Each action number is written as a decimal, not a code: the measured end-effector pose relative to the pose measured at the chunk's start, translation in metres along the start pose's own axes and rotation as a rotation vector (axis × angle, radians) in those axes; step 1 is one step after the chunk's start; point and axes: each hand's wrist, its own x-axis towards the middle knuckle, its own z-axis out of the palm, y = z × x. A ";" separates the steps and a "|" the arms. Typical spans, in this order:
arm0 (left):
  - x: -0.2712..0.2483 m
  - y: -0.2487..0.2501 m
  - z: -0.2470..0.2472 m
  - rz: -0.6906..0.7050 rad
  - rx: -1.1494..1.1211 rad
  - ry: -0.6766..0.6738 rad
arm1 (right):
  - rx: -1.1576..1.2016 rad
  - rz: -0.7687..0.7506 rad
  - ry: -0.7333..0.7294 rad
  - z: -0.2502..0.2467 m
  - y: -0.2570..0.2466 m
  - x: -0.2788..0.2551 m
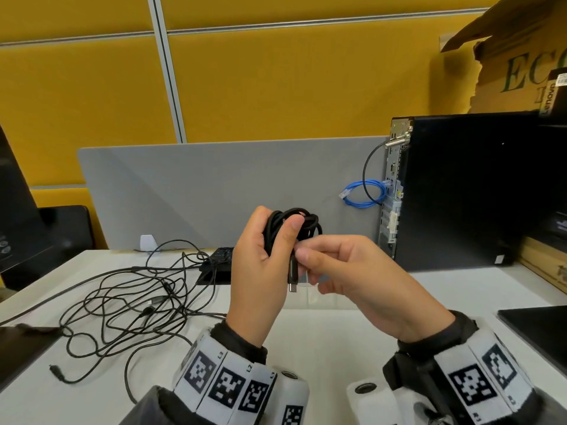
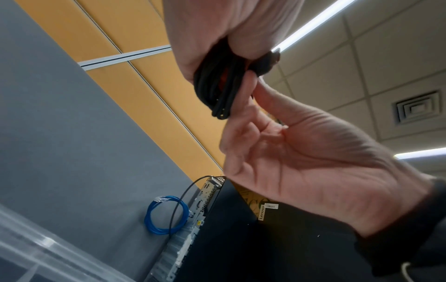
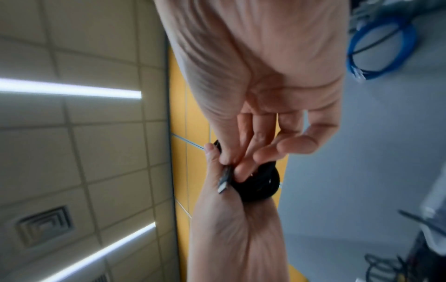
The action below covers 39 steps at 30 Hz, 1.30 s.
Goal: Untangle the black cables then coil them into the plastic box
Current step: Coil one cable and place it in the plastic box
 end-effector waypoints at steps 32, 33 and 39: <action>-0.003 0.002 -0.014 -0.283 -0.465 -0.537 | -0.155 -0.294 -0.063 0.000 -0.012 -0.006; -0.003 0.002 -0.012 -0.264 -0.443 -0.500 | -0.092 -0.279 -0.055 0.001 -0.013 -0.006; -0.007 0.005 0.006 -0.302 -0.464 -0.162 | -0.173 -0.292 0.024 0.006 -0.009 -0.004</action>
